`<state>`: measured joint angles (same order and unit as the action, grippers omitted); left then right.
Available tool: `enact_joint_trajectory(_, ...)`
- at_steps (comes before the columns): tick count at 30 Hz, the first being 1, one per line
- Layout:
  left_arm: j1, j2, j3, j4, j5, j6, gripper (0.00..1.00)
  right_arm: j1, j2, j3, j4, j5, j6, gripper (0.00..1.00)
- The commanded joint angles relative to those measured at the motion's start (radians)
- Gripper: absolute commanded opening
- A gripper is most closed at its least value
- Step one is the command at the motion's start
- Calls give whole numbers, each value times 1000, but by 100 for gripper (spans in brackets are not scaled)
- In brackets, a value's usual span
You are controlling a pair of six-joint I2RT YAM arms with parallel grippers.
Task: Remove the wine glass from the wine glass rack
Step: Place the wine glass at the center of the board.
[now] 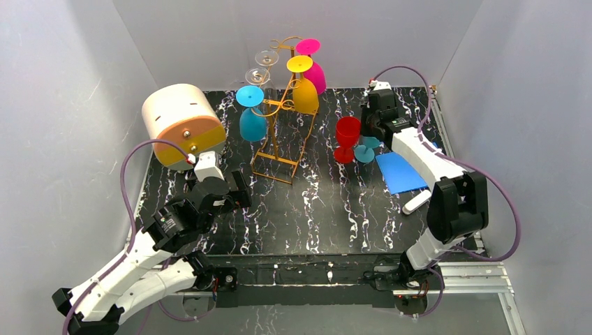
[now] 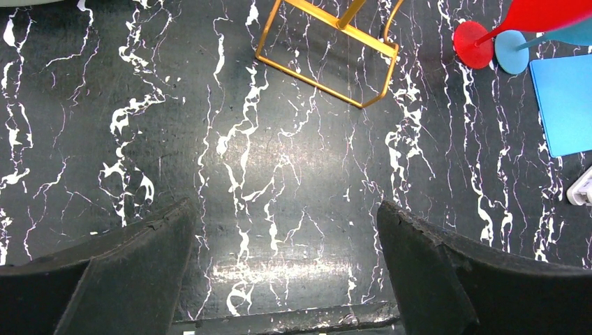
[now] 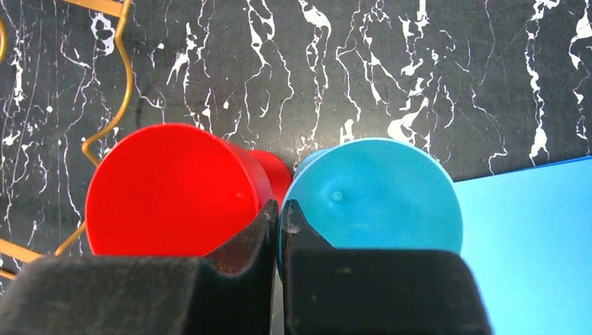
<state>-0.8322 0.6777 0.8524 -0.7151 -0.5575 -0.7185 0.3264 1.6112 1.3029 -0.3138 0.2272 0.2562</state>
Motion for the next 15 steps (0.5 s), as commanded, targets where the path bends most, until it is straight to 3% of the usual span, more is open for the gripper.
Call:
enact_joint_trajectory(1, 5, -4, 42, 0, -23, -11, 98, -3, 31, 68, 25, 22, -6, 1)
enact_joint_trajectory(15, 5, 2, 43, 0, -19, -8, 98, -3, 103, 118, 1, 88, -61, 1)
